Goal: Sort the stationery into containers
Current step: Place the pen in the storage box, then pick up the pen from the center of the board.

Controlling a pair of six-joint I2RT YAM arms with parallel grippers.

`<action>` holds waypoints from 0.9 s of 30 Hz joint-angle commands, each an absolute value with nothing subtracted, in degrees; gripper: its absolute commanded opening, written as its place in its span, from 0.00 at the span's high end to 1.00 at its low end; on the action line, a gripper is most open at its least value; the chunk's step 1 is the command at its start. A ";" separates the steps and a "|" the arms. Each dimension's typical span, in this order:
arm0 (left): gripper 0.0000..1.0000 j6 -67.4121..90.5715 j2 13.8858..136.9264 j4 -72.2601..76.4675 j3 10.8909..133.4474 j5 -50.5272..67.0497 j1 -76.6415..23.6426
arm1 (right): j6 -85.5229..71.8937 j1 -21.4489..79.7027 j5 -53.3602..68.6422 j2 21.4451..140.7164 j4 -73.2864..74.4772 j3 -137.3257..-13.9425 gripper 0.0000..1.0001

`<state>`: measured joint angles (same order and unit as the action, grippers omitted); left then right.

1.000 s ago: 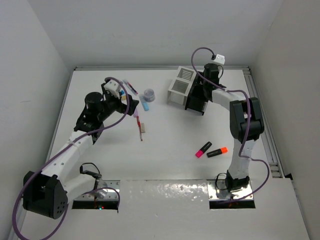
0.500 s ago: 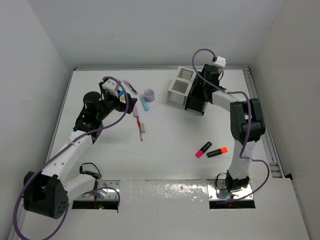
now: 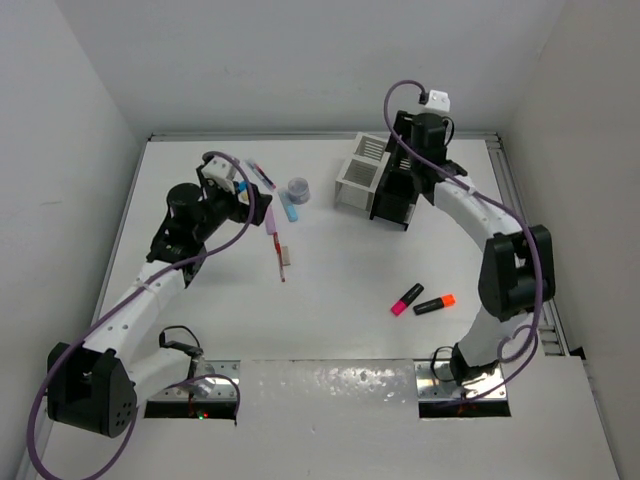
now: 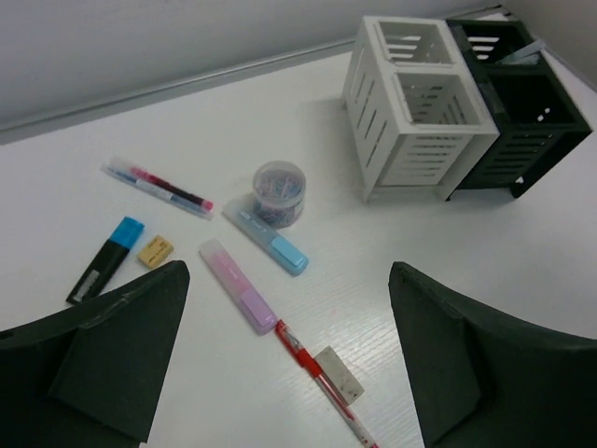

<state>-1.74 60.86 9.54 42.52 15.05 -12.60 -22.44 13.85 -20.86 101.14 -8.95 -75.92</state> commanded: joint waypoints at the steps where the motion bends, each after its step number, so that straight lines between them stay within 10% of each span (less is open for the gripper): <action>1: 0.15 2.98 61.87 6.52 44.38 11.08 -11.78 | -19.43 15.20 -17.67 93.97 -0.45 -79.72 0.32; 6: 0.61 8.78 67.67 -8.07 49.29 10.11 -11.17 | -19.42 19.50 -14.25 88.51 8.42 -78.31 0.75; 15: 0.43 2.05 85.15 -22.14 68.71 4.50 -6.60 | -23.63 32.33 -6.25 104.99 23.90 -92.71 0.44; 27: 0.44 2.55 101.69 -29.71 84.47 -2.38 3.07 | -24.88 44.46 -6.32 133.39 28.65 -117.67 0.48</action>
